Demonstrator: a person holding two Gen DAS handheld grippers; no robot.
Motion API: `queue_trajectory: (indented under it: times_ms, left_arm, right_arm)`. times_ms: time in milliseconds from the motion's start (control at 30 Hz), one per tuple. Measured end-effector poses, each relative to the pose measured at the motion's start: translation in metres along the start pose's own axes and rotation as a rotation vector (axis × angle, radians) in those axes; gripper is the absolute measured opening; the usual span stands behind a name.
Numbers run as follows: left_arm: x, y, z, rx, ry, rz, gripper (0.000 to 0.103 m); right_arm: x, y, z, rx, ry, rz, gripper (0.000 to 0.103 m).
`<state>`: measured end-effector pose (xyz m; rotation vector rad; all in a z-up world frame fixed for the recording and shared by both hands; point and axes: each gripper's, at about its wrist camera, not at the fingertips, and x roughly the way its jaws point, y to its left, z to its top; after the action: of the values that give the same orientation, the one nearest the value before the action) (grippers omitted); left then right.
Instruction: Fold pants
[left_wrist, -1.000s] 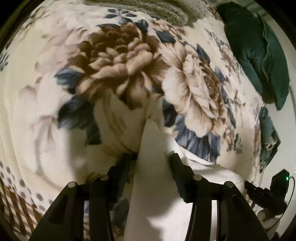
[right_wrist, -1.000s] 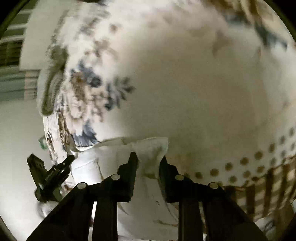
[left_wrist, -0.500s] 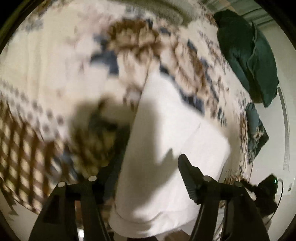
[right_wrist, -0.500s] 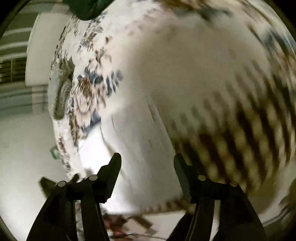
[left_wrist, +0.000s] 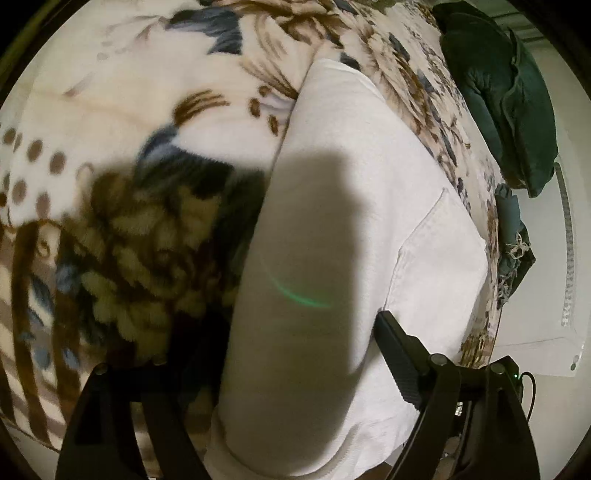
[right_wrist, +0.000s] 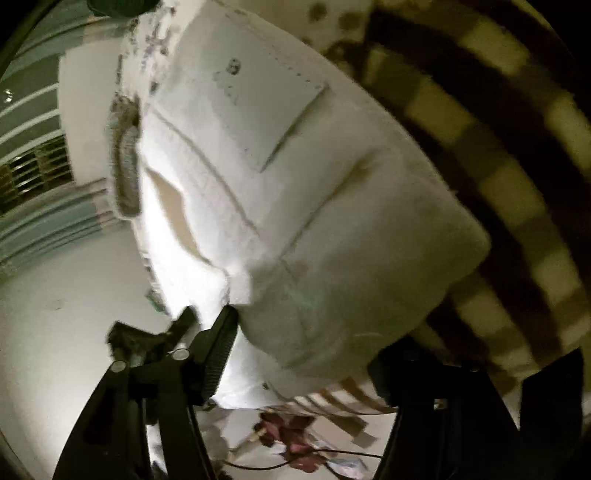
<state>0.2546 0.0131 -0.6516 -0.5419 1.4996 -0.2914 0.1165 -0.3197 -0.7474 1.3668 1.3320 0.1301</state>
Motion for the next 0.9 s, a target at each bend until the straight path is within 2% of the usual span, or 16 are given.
queue_trajectory:
  times_ms: [67,233,333,400,433,500,567,600,633,667,767,900]
  left_arm:
    - [0.000,0.002,0.000,0.001,0.001,-0.011,0.084]
    - [0.002,0.006,0.001,0.002,0.005,-0.030,0.085]
    - [0.002,0.009,0.002,-0.016,0.012,-0.048,0.086]
    - [0.002,0.012,0.003,-0.021,0.019,-0.062,0.086]
    - [0.003,0.011,0.004,-0.015,0.021,-0.062,0.086]
    - [0.003,0.010,0.003,-0.011,0.018,-0.063,0.086]
    - [-0.001,0.010,0.002,-0.007,0.002,-0.082,0.084]
    - [-0.004,0.009,0.001,-0.006,-0.014,-0.106,0.081]
    - [-0.006,0.008,0.001,0.001,-0.027,-0.130,0.058]
    - [-0.008,0.007,0.000,0.007,-0.031,-0.137,0.053]
    - [-0.017,0.005,-0.007,0.030,-0.061,-0.169,0.031]
    - [-0.030,-0.004,-0.014,0.058,-0.094,-0.179,0.026]
  right_arm:
    - [-0.003,0.003,-0.001,-0.002,-0.004,0.044,0.070]
    - [0.007,0.003,0.009,0.011,-0.021,0.027,0.071]
    - [0.007,0.024,0.009,-0.053,-0.032,0.098,0.071]
    - [0.014,0.036,0.011,-0.133,-0.039,0.015,0.071]
    - [0.020,0.034,0.014,-0.135,-0.034,-0.011,0.071]
    - [0.028,0.024,0.019,-0.075,-0.034,0.018,0.071]
    - [0.023,0.028,0.019,-0.075,-0.047,0.036,0.071]
    - [0.018,0.030,0.015,-0.082,-0.064,0.045,0.070]
    - [0.014,0.030,0.012,-0.087,-0.073,0.047,0.063]
    - [0.011,0.031,0.009,-0.093,-0.081,0.046,0.051]
    - [0.007,0.040,0.003,-0.121,-0.095,0.021,0.040]
    - [0.000,0.053,-0.001,-0.147,-0.108,-0.002,0.036]
